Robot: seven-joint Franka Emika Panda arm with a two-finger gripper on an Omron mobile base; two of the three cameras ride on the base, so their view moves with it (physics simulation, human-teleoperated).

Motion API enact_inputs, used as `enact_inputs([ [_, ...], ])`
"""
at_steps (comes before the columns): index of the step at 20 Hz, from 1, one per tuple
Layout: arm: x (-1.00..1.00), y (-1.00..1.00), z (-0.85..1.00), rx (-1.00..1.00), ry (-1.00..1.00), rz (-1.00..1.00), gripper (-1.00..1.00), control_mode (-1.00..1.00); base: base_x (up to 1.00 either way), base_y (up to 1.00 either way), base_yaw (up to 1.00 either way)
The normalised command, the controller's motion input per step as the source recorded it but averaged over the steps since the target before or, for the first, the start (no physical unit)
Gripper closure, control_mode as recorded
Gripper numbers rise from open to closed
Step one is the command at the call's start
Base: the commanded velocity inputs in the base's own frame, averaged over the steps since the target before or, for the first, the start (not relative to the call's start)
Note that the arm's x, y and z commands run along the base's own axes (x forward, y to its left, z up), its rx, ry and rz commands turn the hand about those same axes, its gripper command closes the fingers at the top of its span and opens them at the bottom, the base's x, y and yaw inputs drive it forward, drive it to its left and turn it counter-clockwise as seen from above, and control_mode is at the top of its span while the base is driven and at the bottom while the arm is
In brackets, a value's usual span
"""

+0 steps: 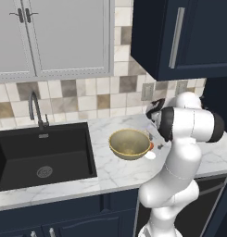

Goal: Gather the eggs and milk located in the vicinity of the sink area and place them right next to the bowl.

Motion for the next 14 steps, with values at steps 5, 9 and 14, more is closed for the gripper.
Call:
enact_inputs([
  [5,-0.19,-0.34,0.22,0.0,0.0,0.0,-1.0,-1.0,0.0,0.0,0.0],
  [9,-0.6,-0.11,0.26,0.0,-0.05,0.01,-1.0,-1.0,0.0,0.0,0.0],
  [14,-0.98,0.0,0.47,-0.04,-0.14,0.0,-1.0,-1.0,0.0,0.0,0.0],
])
